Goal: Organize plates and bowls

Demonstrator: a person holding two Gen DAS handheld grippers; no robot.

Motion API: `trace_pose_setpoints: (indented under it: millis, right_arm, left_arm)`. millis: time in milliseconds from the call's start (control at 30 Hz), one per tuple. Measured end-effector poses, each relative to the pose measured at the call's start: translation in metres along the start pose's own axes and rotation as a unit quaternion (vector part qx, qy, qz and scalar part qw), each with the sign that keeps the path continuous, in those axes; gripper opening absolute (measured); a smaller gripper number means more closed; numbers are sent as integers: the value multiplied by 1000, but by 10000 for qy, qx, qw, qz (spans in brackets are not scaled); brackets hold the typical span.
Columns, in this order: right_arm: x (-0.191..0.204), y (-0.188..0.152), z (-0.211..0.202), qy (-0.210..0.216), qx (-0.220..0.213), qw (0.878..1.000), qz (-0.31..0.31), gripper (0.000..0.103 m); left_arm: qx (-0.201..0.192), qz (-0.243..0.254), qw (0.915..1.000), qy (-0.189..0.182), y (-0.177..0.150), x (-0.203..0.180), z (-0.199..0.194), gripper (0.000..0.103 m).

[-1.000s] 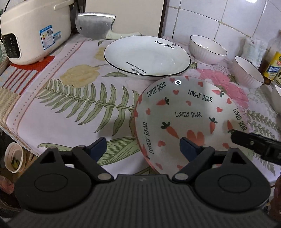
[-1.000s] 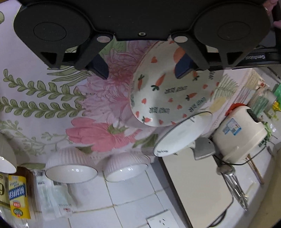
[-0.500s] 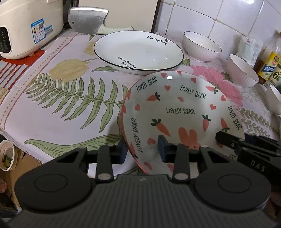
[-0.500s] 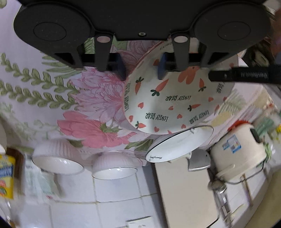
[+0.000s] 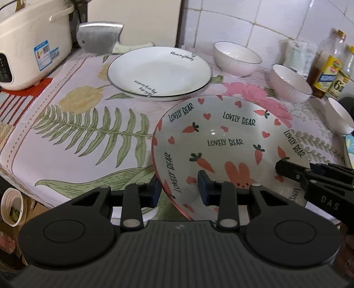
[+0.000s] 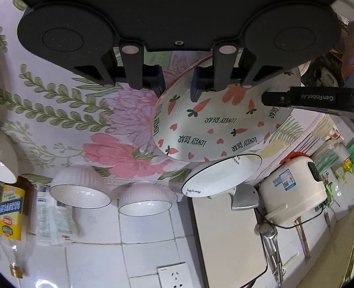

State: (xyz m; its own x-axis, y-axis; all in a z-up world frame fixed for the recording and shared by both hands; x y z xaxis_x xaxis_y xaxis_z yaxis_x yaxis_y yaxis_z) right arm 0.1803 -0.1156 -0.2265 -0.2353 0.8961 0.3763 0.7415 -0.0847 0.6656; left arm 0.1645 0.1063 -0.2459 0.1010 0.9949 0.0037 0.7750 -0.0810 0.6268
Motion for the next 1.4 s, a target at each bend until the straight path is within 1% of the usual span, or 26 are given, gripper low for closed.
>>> trace_pose_setpoints:
  millis: [200,300,433,633,833,1100,1200,1267,1333,1400]
  right_arm:
    - [-12,9,-28,-35,-178,9998,100,29]
    - [-20,13,-38,-19,-219,9997,52,29]
    - [-31,16,-47,-95,-260,9995,124,29]
    - [-47,19,-55,-275,-183,9993,182,29]
    - [-66,18,-54,-380,-118,9988,289,29]
    - [-85,17,-52,-400,-54,9977,552,29]
    - [-89,14,-50,-487,-219,9972,523,29]
    - [-87,9,-46,-680,-301,9969,271,29]
    - [-94,8,-43,-678,-351,9963,406,29]
    - [-99,7,-42,-691,-369,9956,510,29]
  left_arm:
    - [-120,226,9996,-124,13,-21,-15,33]
    - [-114,288,9993,-202,21,-32,-19,33]
    - [-141,416,9987,-258,29,-47,-19,33]
    - [-40,373,9984,-424,35,-65,-8,33]
    - [28,449,9978,-477,35,-81,5,33]
    - [73,527,9971,-553,34,-94,18,33]
    - [68,513,9969,-592,34,-97,23,33]
    - [8,651,9963,-561,34,-101,26,33]
    - [-30,787,9953,-565,35,-105,29,33]
    - [-3,789,9948,-648,35,-106,33,33]
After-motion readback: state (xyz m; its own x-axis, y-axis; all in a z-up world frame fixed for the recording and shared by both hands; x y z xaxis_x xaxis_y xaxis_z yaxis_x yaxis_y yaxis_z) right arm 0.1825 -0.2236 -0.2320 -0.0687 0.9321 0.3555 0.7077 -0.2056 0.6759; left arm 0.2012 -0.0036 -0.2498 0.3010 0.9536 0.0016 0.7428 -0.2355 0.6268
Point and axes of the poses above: each gripper's, at about its wrist camera, not at the fingertips, and z roughly the way its jaws point, x to its left, y to its top, the point moved 6 cm from there along z, roughly the way its jaws point, and after that the axes turned 11 degrees about z, right-handed, at the moved point
